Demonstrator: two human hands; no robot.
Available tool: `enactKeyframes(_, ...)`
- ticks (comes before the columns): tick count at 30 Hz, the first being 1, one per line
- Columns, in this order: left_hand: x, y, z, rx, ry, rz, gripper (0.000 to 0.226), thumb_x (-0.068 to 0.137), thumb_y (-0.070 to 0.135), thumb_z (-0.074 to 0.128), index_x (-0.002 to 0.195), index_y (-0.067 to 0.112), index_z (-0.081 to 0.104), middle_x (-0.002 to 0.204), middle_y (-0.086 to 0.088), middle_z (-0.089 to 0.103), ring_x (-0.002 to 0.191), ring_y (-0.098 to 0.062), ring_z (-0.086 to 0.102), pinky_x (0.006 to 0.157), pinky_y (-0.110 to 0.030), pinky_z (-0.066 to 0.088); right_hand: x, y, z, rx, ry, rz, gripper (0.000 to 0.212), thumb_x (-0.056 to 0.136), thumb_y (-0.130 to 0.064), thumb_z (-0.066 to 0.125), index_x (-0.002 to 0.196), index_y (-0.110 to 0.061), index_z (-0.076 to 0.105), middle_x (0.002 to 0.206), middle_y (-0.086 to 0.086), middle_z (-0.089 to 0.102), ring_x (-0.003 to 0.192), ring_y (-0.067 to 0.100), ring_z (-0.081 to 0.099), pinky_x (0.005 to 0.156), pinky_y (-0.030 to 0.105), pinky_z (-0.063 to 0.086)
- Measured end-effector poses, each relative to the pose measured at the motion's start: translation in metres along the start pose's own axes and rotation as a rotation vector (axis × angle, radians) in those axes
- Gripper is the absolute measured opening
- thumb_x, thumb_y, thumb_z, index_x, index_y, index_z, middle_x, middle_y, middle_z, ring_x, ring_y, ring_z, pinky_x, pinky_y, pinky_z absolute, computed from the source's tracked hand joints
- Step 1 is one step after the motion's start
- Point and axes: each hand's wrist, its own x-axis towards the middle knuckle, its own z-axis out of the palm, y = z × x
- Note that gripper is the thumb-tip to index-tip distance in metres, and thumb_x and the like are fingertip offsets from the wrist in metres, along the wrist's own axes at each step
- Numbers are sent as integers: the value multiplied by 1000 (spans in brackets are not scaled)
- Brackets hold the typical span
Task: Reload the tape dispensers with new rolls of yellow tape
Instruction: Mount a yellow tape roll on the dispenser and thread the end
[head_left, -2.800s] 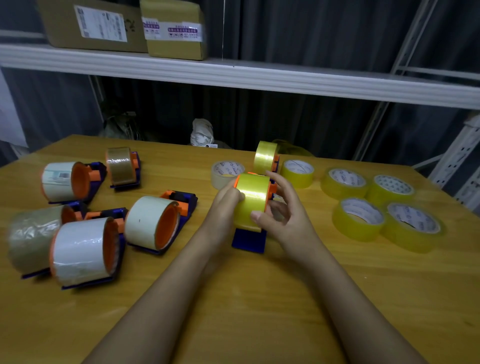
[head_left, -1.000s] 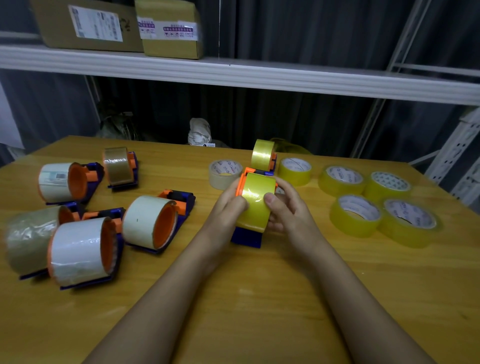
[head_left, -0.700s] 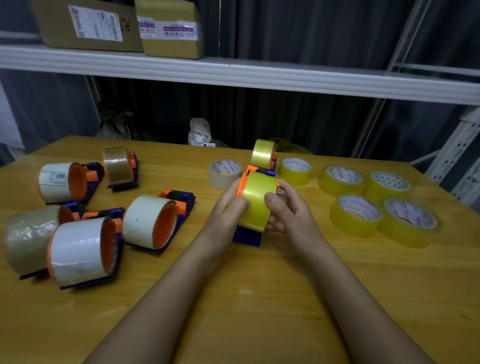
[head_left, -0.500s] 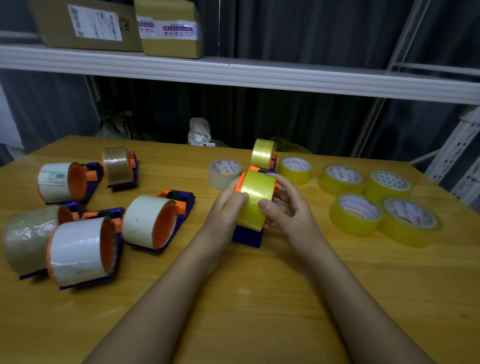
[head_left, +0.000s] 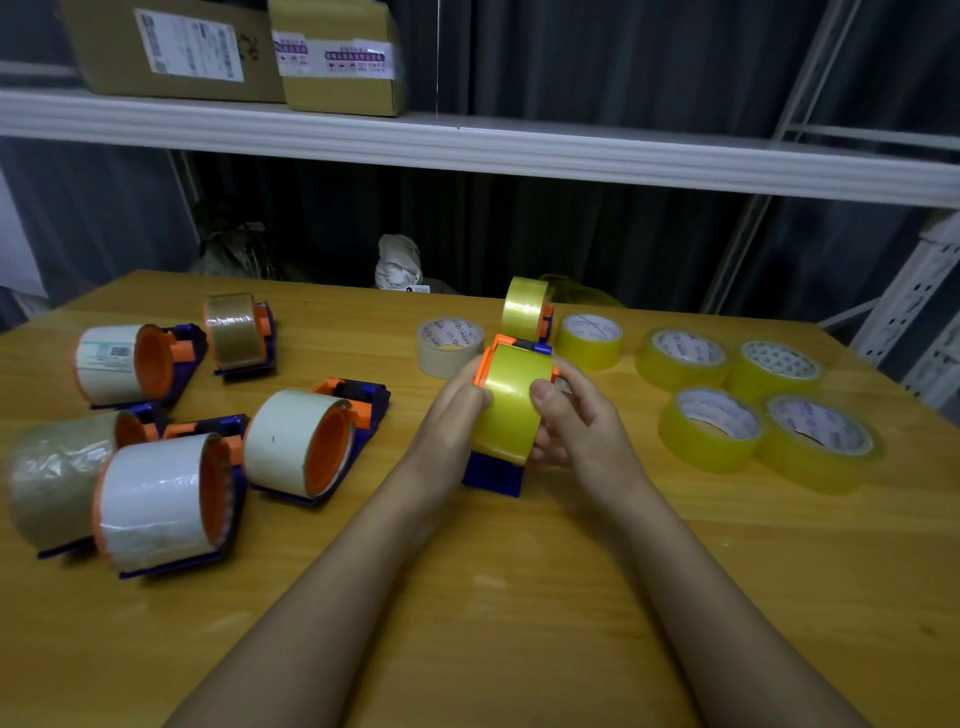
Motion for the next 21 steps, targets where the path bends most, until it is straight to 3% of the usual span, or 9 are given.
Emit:
enactKeyframes(4, 0, 2, 1, 32, 4, 11, 35, 82, 25, 32, 102, 27, 60, 82, 12, 70, 77, -4, 64, 64, -22, 51, -2, 0, 0, -19, 6, -57, 67, 77, -35, 63, 139, -19, 43, 97, 2, 65, 70, 9, 64, 58, 24, 55)
enactKeyframes(7, -2, 5, 2, 31, -4, 9, 32, 82, 27, 33, 101, 28, 58, 78, 16, 69, 73, 1, 64, 61, -17, 50, -3, 0, 0, -25, -1, -93, 60, 77, -31, 65, 134, -24, 46, 106, -1, 65, 78, 8, 67, 58, 23, 53)
enactKeyframes(10, -2, 6, 2, 32, 4, -11, 31, 81, 29, 34, 100, 28, 59, 76, 16, 69, 71, 1, 64, 60, -16, 49, -2, 1, 0, -14, 12, -82, 53, 77, -33, 65, 127, -29, 50, 107, 0, 66, 82, 9, 68, 60, 25, 55)
enactKeyframes(12, -1, 6, 2, 8, -2, -24, 32, 80, 27, 35, 98, 28, 61, 78, 13, 71, 72, -3, 65, 60, -20, 52, -1, 3, 0, -21, 35, -52, 60, 76, -38, 64, 132, -24, 48, 103, 6, 67, 77, 12, 67, 61, 27, 56)
enactKeyframes(18, -1, 1, -2, -30, -25, -47, 45, 75, 20, 35, 97, 38, 70, 84, 8, 71, 78, -11, 65, 67, -31, 52, 1, 4, 0, -26, 36, -24, 70, 77, -43, 61, 140, -18, 44, 74, -2, 61, 64, 10, 60, 60, 29, 56)
enactKeyframes(21, -1, -1, -3, 4, -16, -29, 39, 75, 23, 39, 104, 29, 63, 86, 8, 70, 81, -11, 63, 68, -28, 51, 1, 4, -1, -20, 34, -35, 74, 76, -42, 65, 142, -17, 43, 80, 0, 63, 65, 9, 62, 58, 25, 54)
